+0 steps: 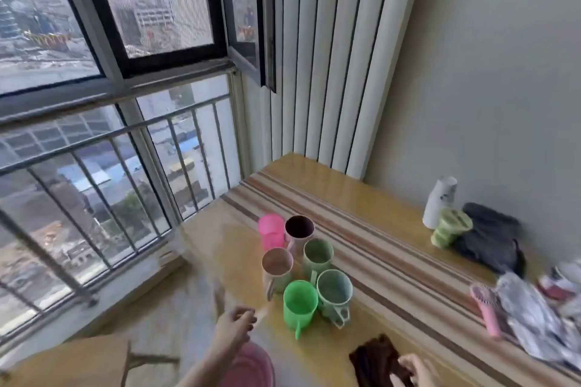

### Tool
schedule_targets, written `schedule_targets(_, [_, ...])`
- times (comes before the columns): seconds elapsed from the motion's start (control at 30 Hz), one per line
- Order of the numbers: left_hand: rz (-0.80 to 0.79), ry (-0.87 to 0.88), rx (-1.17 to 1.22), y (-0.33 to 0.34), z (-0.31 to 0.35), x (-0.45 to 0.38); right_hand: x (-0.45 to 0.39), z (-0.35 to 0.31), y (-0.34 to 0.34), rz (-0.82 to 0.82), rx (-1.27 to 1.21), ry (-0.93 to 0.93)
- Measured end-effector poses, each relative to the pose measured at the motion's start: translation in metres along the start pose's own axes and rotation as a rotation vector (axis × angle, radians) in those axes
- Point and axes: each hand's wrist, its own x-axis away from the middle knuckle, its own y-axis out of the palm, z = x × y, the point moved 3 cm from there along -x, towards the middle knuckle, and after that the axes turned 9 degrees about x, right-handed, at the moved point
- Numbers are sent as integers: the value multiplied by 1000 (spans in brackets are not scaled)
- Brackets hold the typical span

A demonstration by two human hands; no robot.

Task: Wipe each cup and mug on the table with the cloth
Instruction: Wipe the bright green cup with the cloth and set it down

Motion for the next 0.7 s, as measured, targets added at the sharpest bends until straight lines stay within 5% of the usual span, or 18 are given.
schedule_targets(0.17, [-165,50,-277,64,-13,-12,1,-29,46,28,380,-41])
schedule_targets(0.43, [-158,-13,-402,98,-68,-36,-10,0,108,12,684,-20])
schedule_targets(0.6, [-84,111,-411,106,-54,-29,-29,-8,94,260,287,-73])
schedule_targets(0.7, [-26,170,-366,98,-28,-12,-34,-34,55,193,-170,51])
